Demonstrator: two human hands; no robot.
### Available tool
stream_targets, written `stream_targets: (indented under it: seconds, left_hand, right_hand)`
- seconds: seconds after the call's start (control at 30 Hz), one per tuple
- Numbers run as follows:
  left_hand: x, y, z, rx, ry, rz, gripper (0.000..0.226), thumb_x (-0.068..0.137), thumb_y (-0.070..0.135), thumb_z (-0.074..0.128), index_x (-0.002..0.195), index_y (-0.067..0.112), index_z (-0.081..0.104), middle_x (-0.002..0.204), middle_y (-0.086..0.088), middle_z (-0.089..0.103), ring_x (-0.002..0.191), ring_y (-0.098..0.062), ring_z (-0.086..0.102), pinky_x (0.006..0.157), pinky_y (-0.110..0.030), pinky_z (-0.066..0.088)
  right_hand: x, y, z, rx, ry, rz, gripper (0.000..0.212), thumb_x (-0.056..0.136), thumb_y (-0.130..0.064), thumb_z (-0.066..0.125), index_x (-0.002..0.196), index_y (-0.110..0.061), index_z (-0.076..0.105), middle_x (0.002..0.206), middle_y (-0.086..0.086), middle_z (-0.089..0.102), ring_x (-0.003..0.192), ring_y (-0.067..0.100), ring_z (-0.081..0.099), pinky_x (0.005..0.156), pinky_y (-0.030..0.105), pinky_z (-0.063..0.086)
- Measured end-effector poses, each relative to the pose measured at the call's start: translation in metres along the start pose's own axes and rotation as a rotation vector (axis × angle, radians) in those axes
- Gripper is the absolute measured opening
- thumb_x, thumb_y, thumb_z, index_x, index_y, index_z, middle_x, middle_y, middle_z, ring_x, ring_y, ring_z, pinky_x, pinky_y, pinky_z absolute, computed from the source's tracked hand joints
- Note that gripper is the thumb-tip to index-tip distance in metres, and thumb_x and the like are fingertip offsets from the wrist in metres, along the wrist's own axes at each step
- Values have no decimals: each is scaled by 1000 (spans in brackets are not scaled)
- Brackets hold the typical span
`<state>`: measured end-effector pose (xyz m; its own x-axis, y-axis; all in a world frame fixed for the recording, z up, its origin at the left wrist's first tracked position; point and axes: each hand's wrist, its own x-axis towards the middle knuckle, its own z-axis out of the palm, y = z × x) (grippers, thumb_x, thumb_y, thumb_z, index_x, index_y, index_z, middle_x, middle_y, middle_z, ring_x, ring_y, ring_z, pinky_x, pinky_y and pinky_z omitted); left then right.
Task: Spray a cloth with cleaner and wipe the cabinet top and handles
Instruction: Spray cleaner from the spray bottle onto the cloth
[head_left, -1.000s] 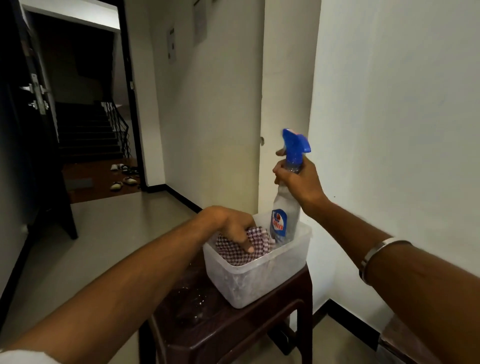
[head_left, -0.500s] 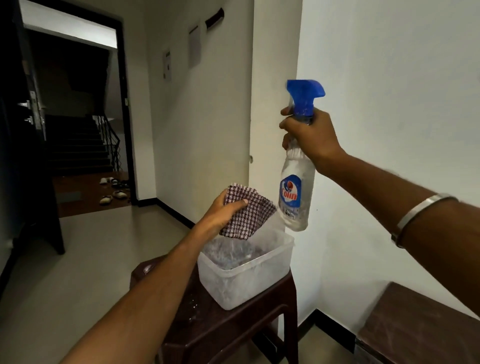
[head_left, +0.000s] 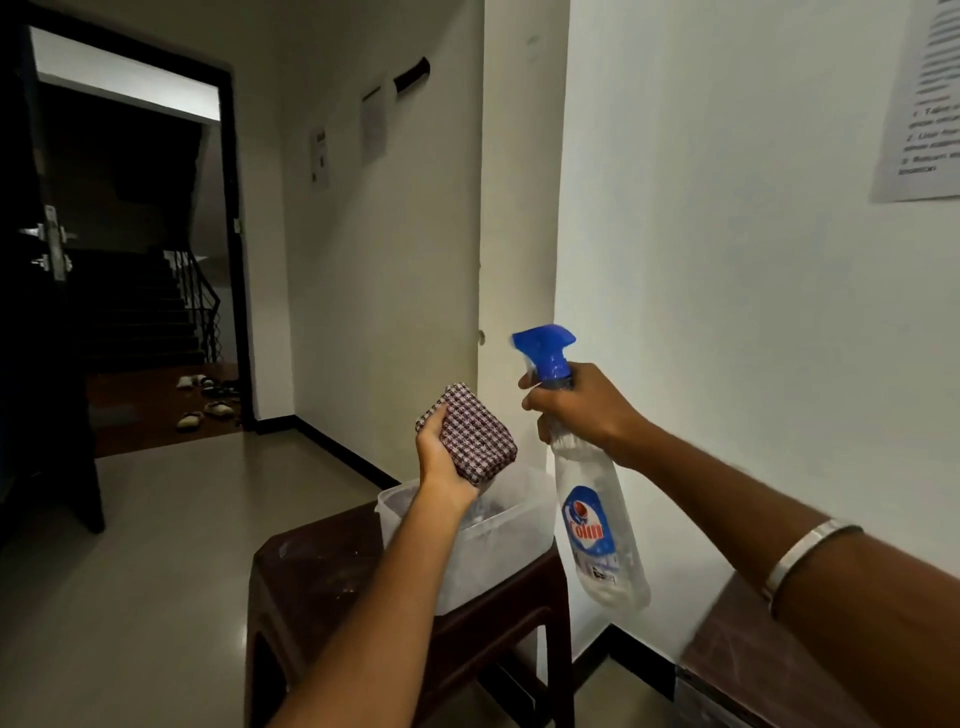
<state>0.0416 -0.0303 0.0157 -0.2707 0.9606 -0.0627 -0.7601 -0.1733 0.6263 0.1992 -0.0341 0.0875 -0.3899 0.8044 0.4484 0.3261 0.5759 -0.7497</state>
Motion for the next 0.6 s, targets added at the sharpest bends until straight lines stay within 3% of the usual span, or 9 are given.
stream_targets:
  seconds: [0.07,0.17,0.3,0.47,0.6]
  left_hand:
    - [1,-4,-4,-15,-40,6,42,90,52,46,107,15,60,110,-16,60,102,-37,56,100,-55,41]
    - [-1,-9,-6,-94,-117,31,44,88,50,52,115,16,60,119,-19,60,111,-40,56,102,-63,39]
    - [-7,-12,0,-43,-109,74,47,91,42,54,125,9,57,112,-19,65,99,-35,63,85,-49,54]
    - [-9,-3,5,121,-80,116,56,97,55,35,118,10,61,101,-16,68,87,-31,67,69,-44,57]
    - [-10,5,5,133,-62,125,63,99,57,22,115,10,61,95,-15,67,82,-29,66,61,-38,54]
  right_hand:
    - [-4,1,2,-31,-30,13,19,87,-18,63,105,-12,60,93,14,67,63,18,64,68,30,56]
    - [-7,1,6,-60,-75,24,22,88,-18,62,107,-8,59,100,17,67,68,20,63,73,32,55]
    - [-13,1,9,-68,-106,59,25,88,-22,60,108,-6,59,96,19,67,74,23,63,80,39,56]
    - [-22,0,19,-83,-137,77,16,89,-23,59,99,-10,58,75,4,60,65,14,59,62,22,50]
    - [-25,1,30,-105,-143,87,16,89,-26,59,96,-11,58,75,6,62,65,15,59,67,26,52]
